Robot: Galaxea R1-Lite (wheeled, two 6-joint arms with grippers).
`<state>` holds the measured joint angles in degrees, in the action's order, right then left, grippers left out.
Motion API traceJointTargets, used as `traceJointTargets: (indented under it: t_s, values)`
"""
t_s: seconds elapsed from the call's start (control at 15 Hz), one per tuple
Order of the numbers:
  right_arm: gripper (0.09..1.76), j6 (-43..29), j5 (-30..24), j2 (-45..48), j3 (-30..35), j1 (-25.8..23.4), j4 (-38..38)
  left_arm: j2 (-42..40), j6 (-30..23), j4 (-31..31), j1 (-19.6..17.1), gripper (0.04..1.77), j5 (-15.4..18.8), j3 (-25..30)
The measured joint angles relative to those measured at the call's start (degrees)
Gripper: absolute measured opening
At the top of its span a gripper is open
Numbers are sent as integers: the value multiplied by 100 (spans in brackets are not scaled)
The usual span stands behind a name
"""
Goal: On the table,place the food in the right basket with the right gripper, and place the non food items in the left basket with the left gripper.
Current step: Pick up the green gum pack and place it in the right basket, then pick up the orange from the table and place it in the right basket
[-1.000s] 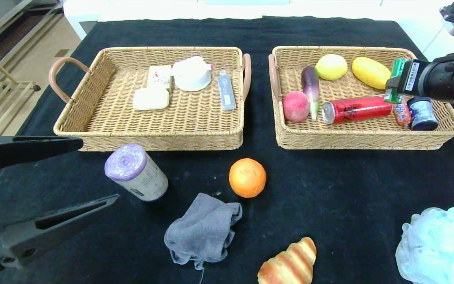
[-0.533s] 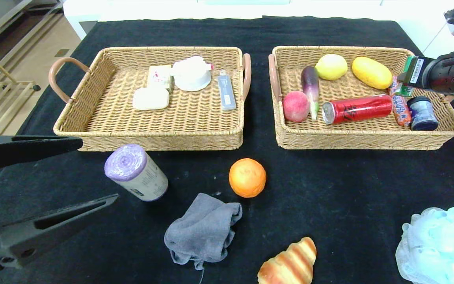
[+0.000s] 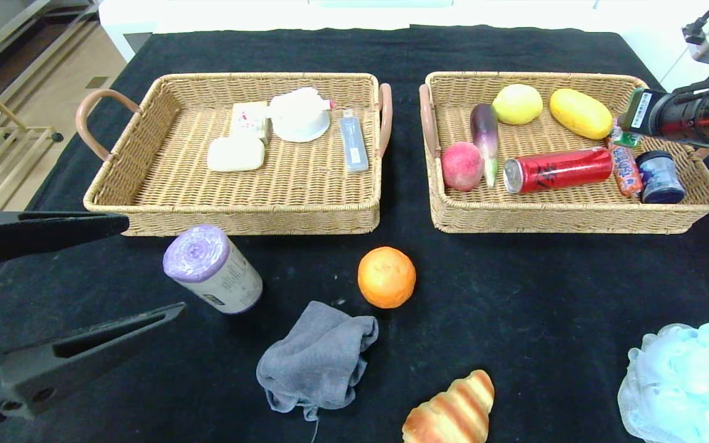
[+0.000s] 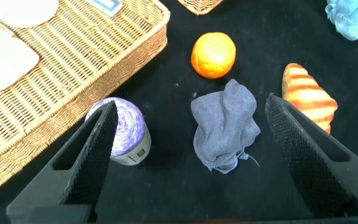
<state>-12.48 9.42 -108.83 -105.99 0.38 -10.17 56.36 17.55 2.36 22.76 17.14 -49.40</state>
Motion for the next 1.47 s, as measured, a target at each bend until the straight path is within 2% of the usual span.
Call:
traceJointTargets:
  t_s: [0.27, 0.47, 0.8, 1.07, 1.47]
  values:
    - [59, 4, 7, -46, -22, -5, 0, 0, 2, 6, 0, 172, 0, 0]
    - [96, 13, 9, -57, -24, 9, 2, 0, 2, 9, 0, 172, -2, 1]
    - [132, 13, 9, -62, -20, 0, 2, 0, 2, 17, 0, 172, 6, 1]
    - [147, 9, 7, -60, -18, 2, 2, -2, 0, 17, 0, 172, 6, 1]
    - [160, 13, -4, -38, -11, 4, -11, -2, 2, 16, 0, 172, 5, 1]
